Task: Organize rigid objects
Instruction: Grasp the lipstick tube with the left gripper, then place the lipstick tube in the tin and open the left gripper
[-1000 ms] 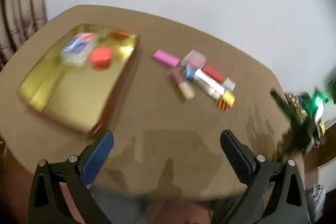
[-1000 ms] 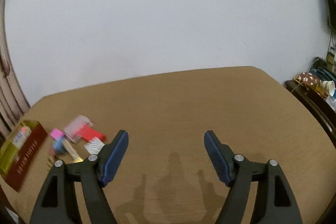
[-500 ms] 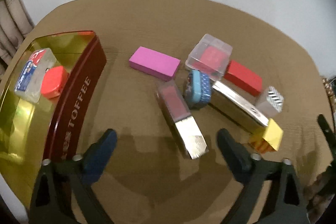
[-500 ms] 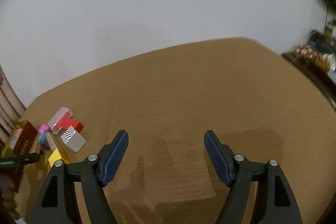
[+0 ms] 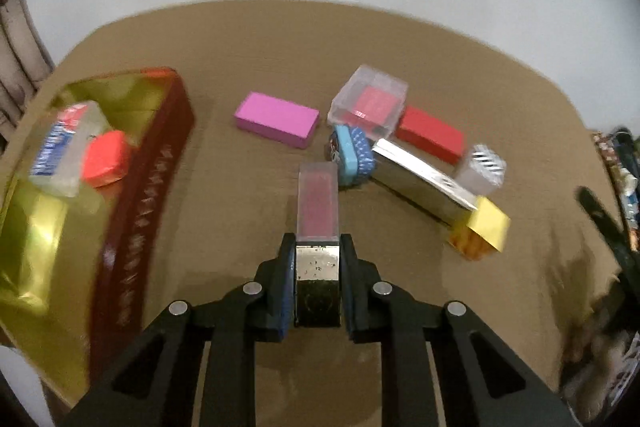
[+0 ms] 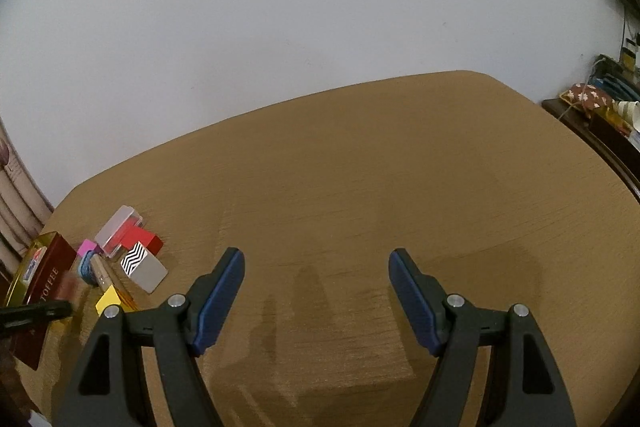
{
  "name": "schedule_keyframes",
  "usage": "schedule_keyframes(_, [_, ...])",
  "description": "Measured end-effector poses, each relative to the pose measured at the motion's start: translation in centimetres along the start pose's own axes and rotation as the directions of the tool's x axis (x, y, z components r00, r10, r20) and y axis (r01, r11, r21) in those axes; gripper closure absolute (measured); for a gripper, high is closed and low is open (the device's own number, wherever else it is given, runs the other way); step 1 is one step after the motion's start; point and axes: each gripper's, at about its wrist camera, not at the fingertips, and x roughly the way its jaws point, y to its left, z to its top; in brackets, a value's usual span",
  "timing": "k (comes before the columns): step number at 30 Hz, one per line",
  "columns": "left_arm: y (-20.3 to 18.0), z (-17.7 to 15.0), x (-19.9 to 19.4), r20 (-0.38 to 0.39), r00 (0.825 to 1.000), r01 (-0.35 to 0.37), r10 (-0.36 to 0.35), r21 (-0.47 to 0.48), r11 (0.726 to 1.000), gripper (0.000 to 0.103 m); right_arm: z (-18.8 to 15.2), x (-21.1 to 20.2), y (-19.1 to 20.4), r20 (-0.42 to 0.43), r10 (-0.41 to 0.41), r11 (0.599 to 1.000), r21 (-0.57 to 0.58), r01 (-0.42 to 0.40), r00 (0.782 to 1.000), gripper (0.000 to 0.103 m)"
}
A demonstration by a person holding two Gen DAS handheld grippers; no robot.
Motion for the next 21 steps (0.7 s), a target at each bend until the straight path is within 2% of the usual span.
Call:
schedule_keyframes(2, [1.2, -0.4, -2.7, 0.029, 1.000, 0.009, -0.009, -0.017, 1.000, 0.086, -0.1, 0.0, 0.2, -0.004, -0.002, 1.000, -0.005, 0.002, 1.000, 0.026])
schedule_keyframes(5, [4.4, -1.0, -7.1, 0.082, 0.996, -0.018, 0.021, -0.036, 0.999, 0.086, -0.2, 0.3, 0.2, -0.018, -0.006, 1.000, 0.001, 0.006, 1.000, 0.026])
schedule_keyframes(8, [9.4, -0.9, -9.7, 0.105, 0.989, -0.106, 0.107, -0.021, 0.994, 0.086, 0.0, 0.4, 0.1, -0.025, -0.008, 1.000, 0.004, 0.008, 1.000, 0.026])
schedule_keyframes(10, [12.1, -0.3, -9.4, 0.088, 0.984, -0.154, 0.155, -0.018, 0.988, 0.086, -0.1, 0.3, 0.2, -0.022, -0.019, 1.000, 0.003, 0.019, 1.000, 0.026])
schedule_keyframes(13, [16.3, -0.1, -7.5, 0.029, 0.987, -0.154, 0.155, -0.036, 0.987, 0.086, -0.1, 0.5, 0.3, -0.030, -0.033, 0.999, -0.003, 0.032, 0.999, 0.026])
schedule_keyframes(19, [17.8, -0.8, -5.0, -0.029, 0.986, -0.165, 0.166, 0.050, 0.985, 0.086, 0.0, 0.9, 0.2, -0.055, -0.039, 0.999, 0.004, 0.039, 0.998, 0.026])
schedule_keyframes(21, [18.5, -0.6, -3.8, -0.053, 0.978, -0.198, 0.202, 0.071, 0.978, 0.086, 0.0, 1.0, 0.3, -0.059, -0.042, 0.999, 0.004, 0.042, 0.997, 0.026])
